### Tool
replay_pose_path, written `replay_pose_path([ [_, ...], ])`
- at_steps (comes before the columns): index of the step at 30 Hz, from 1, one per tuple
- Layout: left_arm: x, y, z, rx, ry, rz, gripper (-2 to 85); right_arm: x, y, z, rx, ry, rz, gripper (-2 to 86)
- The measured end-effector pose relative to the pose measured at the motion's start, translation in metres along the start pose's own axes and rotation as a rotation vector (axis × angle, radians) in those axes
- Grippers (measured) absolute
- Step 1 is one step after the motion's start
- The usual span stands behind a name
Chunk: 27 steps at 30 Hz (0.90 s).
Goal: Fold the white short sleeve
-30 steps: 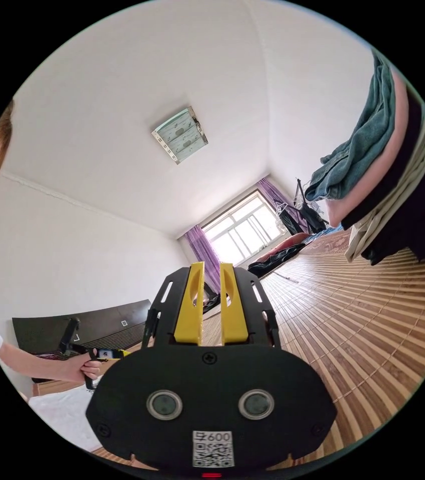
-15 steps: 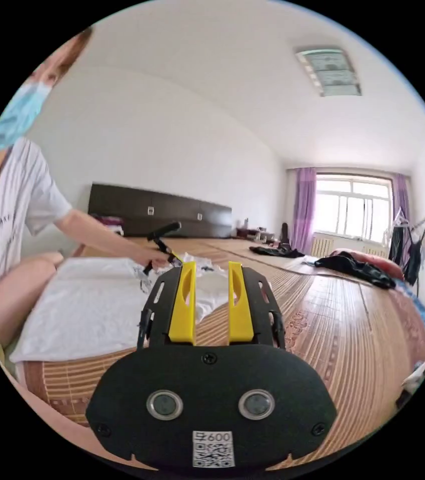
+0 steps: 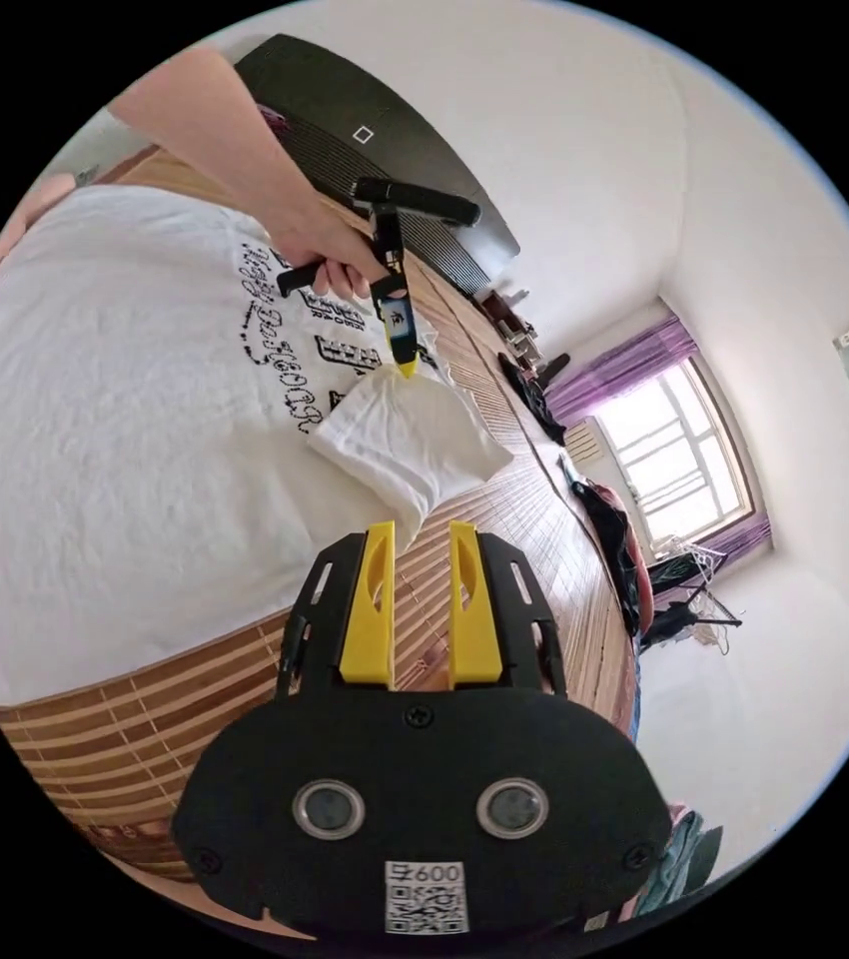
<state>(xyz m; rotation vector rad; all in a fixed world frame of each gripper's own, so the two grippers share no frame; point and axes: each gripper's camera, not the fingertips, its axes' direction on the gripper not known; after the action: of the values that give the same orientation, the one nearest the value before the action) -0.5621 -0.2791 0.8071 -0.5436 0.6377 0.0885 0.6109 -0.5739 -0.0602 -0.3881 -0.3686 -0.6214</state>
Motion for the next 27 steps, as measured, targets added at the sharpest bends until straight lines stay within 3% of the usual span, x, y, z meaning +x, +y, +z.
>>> replay_pose_path([
  [4, -0.008, 0.011, 0.023, -0.012, 0.016, -0.005, 7.8, -0.035, 0.003, 0.041, -0.07, 0.026, -0.092, 2.7],
  [16, -0.022, 0.05, 0.079, -0.084, -0.085, 0.095, 1.7, -0.064, 0.073, 0.102, -0.04, 0.108, -0.192, -0.8],
  [22, -0.044, 0.064, 0.118, -0.145, -0.094, -0.013, 3.9, -0.067, 0.104, 0.128, -0.041, 0.119, -0.217, -0.9],
  [27, -0.064, 0.065, 0.107, 0.028, -0.092, -0.093, 11.0, -0.064, 0.129, 0.145, -0.043, 0.127, -0.226, -0.9],
])
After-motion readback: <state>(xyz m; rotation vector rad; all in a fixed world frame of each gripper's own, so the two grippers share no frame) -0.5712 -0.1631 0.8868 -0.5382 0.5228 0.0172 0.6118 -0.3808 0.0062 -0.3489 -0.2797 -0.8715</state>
